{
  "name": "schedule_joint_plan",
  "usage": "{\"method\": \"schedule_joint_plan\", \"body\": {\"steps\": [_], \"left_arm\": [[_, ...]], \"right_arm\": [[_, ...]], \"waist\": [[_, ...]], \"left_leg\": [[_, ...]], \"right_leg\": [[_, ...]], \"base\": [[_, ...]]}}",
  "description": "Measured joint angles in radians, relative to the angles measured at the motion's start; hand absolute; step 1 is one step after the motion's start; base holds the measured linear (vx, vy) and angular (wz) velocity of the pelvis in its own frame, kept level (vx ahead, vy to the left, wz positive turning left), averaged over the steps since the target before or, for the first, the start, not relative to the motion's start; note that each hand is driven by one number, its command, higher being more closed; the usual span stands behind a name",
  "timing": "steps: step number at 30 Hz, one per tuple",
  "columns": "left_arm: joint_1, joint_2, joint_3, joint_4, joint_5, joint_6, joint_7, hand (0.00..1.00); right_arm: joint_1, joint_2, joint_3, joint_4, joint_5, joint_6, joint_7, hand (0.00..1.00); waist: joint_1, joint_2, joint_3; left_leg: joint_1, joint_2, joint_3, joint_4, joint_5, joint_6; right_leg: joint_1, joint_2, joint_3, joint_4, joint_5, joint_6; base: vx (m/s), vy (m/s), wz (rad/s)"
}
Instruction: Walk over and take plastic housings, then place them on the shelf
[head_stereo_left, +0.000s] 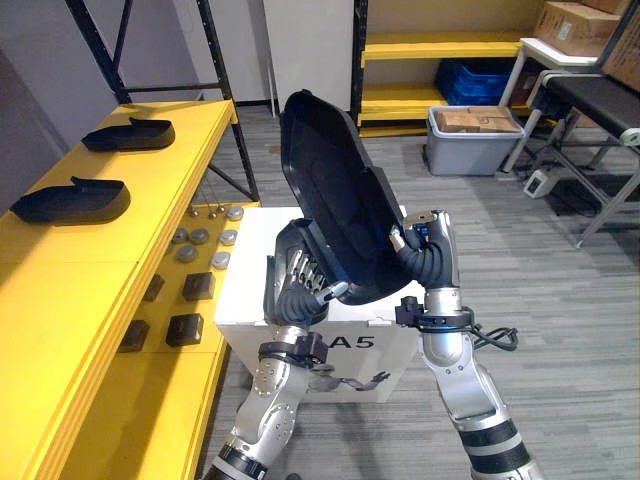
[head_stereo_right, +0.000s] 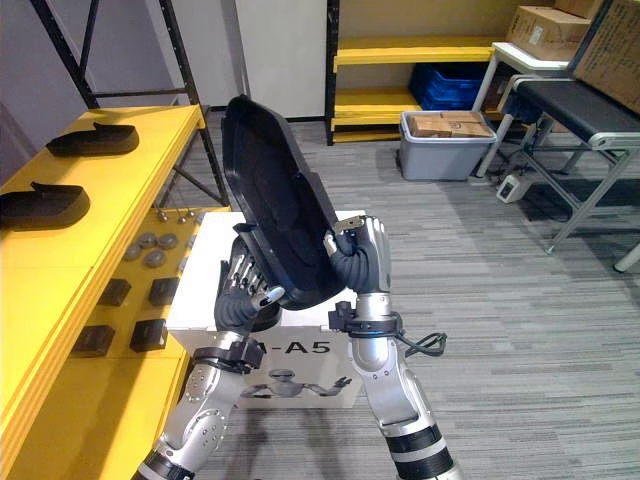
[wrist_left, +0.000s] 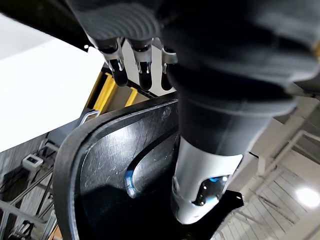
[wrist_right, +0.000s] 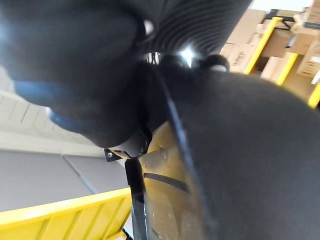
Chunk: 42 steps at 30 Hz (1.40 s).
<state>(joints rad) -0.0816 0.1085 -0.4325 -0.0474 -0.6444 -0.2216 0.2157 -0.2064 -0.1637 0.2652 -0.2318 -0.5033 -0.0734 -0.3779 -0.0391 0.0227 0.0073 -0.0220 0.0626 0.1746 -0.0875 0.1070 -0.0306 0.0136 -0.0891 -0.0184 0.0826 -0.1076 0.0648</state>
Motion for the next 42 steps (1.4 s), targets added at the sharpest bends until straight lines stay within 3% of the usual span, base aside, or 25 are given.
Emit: {"method": "schedule_joint_plan", "body": {"steps": [8,11,16,17,23,27,34,38,42], "left_arm": [[-0.033,0.038,-0.031,0.037,-0.120,0.001,0.043,1.00],[-0.043,0.039,-0.030,0.045,-0.165,0.003,0.056,1.00],[-0.042,0.041,-0.024,0.048,-0.177,0.004,0.059,1.00],[-0.042,0.041,-0.025,0.048,-0.177,0.005,0.059,1.00],[-0.042,0.041,-0.022,0.057,-0.164,0.022,0.059,1.00],[-0.042,0.041,0.015,0.059,-0.054,0.044,0.059,1.00],[-0.040,-0.010,0.076,0.023,0.247,0.061,0.054,1.00],[-0.036,-0.074,0.095,-0.012,0.357,0.062,0.026,1.00],[0.063,-0.068,0.225,-0.011,0.420,0.069,0.020,1.00]], "right_arm": [[0.003,-0.061,0.099,0.002,0.000,0.000,0.001,1.00],[0.004,-0.046,0.151,-0.003,0.000,-0.034,-0.004,1.00],[0.008,-0.045,0.163,-0.002,0.000,-0.047,-0.008,1.00],[0.009,-0.044,0.163,0.000,0.000,-0.047,-0.010,0.00],[0.051,-0.027,0.144,0.012,0.005,-0.065,-0.013,0.00],[0.101,-0.029,0.114,0.014,0.030,-0.075,-0.001,0.00],[0.161,-0.032,-0.009,-0.038,0.194,-0.114,0.093,0.00],[0.172,-0.022,-0.139,-0.151,0.310,-0.164,0.137,0.00],[0.164,0.037,-0.542,-0.220,0.532,-0.208,0.092,0.00]], "waist": [[-0.009,-0.006,-0.018],[-0.016,-0.009,-0.021],[-0.020,-0.017,-0.026],[-0.020,-0.017,-0.026],[-0.020,-0.019,-0.027],[-0.020,-0.021,-0.027],[-0.018,-0.024,-0.027],[-0.021,-0.026,-0.026],[-0.038,-0.028,-0.024]], "left_leg": [[-0.013,0.004,-0.001,0.000,0.008,0.000],[-0.013,0.006,-0.003,0.000,0.011,-0.001],[-0.013,0.006,-0.003,0.000,0.014,0.000],[-0.013,0.007,-0.003,0.000,0.015,0.000],[-0.013,0.008,-0.005,0.000,0.018,-0.002],[-0.013,0.008,-0.006,0.000,0.019,-0.003],[-0.013,0.008,-0.011,0.000,0.022,-0.002],[-0.012,0.009,-0.011,-0.001,0.022,-0.002],[-0.012,0.010,-0.008,-0.001,0.021,-0.002]], "right_leg": [[-0.017,0.004,0.001,0.008,0.004,-0.004],[-0.018,0.006,0.000,0.012,0.004,-0.005],[-0.020,0.007,0.001,0.013,0.005,-0.006],[-0.021,0.007,0.001,0.013,0.005,-0.006],[-0.021,0.008,-0.001,0.013,0.005,-0.006],[-0.021,0.009,-0.002,0.014,0.005,-0.006],[-0.018,0.009,-0.008,0.015,0.005,-0.006],[-0.018,0.009,-0.006,0.015,0.005,-0.006],[-0.019,0.011,-0.003,0.013,0.005,-0.006]], "base": [[0.00,0.000,0.00],[-0.01,-0.001,0.00],[0.00,0.000,0.00],[0.00,0.000,0.00],[0.00,0.000,0.00],[0.00,0.000,0.00],[0.00,0.000,0.00],[0.00,0.000,0.00],[0.00,0.000,0.00]]}}
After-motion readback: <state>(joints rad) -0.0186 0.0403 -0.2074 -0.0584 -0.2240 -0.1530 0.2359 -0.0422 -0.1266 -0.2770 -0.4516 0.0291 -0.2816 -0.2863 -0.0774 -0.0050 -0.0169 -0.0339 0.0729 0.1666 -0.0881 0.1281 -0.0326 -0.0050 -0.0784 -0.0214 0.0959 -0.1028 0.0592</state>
